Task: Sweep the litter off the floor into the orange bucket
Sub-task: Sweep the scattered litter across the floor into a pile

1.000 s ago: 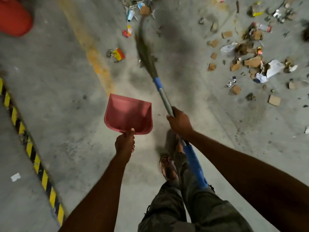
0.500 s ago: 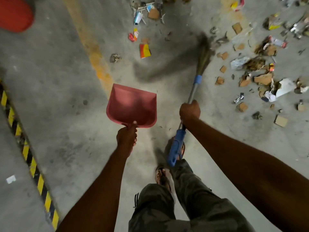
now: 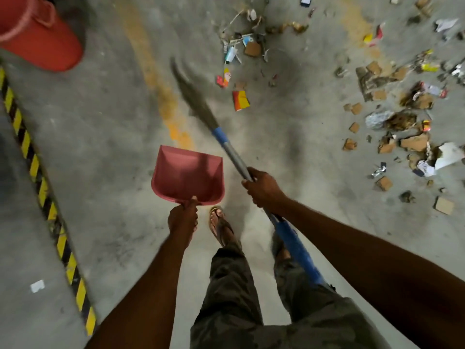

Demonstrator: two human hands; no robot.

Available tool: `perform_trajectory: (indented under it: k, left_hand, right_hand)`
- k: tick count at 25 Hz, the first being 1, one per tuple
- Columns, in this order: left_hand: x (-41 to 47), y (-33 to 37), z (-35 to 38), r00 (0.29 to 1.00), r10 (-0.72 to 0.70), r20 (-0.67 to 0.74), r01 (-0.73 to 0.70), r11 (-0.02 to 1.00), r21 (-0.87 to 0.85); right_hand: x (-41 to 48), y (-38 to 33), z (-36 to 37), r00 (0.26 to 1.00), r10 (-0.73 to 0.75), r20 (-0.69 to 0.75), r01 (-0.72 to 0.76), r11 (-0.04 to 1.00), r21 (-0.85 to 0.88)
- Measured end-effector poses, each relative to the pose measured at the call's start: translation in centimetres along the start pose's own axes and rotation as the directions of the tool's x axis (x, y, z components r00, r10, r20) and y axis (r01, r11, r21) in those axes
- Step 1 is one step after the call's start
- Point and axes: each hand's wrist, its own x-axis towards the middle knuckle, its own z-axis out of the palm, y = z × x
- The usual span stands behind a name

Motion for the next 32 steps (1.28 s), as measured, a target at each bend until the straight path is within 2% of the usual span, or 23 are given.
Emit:
perform_trajectory:
  k: [2, 5, 6, 8, 10, 14, 17, 19, 21, 24, 26, 29, 30, 32]
  left_hand:
    - [2.8, -0.5, -3.5, 0.999, -0.027, -0.018, 0.027, 1.000, 0.004]
    - [6.3, -0.4, -7.6, 0.997, -0.043, -0.064, 0.044, 0.999, 0.019]
    - [7.4, -0.2, -8.4, 0.997, -0.049, -0.063, 0.050, 0.999, 0.020]
    - [9.2, 0.6, -8.7, 0.999, -0.041, -0.035, 0.042, 0.999, 0.032]
    - [10.1, 2.0, -7.7, 0.999, -0.041, 0.031, 0.041, 0.999, 0.013]
    - [10.9, 5.0, -4.6, 0.988, 0.011, 0.156, -0.019, 0.999, 0.048]
    - [11.1, 7.4, -3.0, 0.979, 0.060, 0.195, -0.077, 0.994, 0.080]
    - [11.6, 8.3, -2.8, 0.981, 0.081, 0.175, -0.098, 0.991, 0.090]
    - [11.8, 8.9, -3.3, 0.986, 0.077, 0.149, -0.092, 0.992, 0.090]
    - [12.7, 8.5, -5.6, 0.996, 0.040, 0.085, -0.048, 0.995, 0.087]
    - [13.6, 7.3, -8.0, 0.999, 0.012, 0.046, -0.017, 0.994, 0.105]
    - [15.0, 4.6, -12.1, 0.999, -0.029, -0.015, 0.031, 0.986, 0.167]
    - [15.1, 4.0, -13.2, 0.999, -0.041, -0.029, 0.046, 0.985, 0.169]
    - [15.4, 3.4, -14.9, 0.996, -0.063, -0.058, 0.070, 0.989, 0.133]
  right_hand:
    - [2.7, -2.8, 3.5, 0.992, 0.033, 0.123, -0.026, 0.998, -0.056]
    - [6.8, -4.9, 7.4, 0.975, 0.129, 0.182, -0.117, 0.990, -0.076]
    - [8.1, -4.9, 8.0, 0.971, 0.188, 0.146, -0.186, 0.982, -0.025]
    - [10.4, -4.4, 8.3, 0.938, 0.345, 0.026, -0.343, 0.920, 0.190]
    - [11.8, -3.9, 7.4, 0.879, 0.454, -0.147, -0.388, 0.859, 0.333]
    - [11.1, -5.3, 4.4, 0.779, 0.390, -0.492, -0.306, 0.920, 0.245]
    - [9.0, -6.3, 3.8, 0.737, 0.337, -0.586, -0.208, 0.938, 0.278]
    - [7.8, -6.6, 4.7, 0.770, 0.287, -0.570, -0.155, 0.951, 0.269]
    - [6.8, -7.0, 6.3, 0.848, 0.192, -0.495, -0.107, 0.975, 0.195]
    - [6.5, -8.5, 9.3, 0.956, 0.060, -0.289, -0.054, 0.998, 0.028]
    - [7.3, -10.3, 10.9, 0.995, -0.004, -0.105, -0.006, 0.995, -0.103]
    - [10.6, -12.5, 12.3, 0.990, 0.081, 0.114, -0.060, 0.983, -0.171]
    - [11.7, -12.9, 12.6, 0.982, 0.141, 0.127, -0.120, 0.980, -0.158]
    - [13.2, -13.2, 13.4, 0.961, 0.272, 0.047, -0.268, 0.960, -0.083]
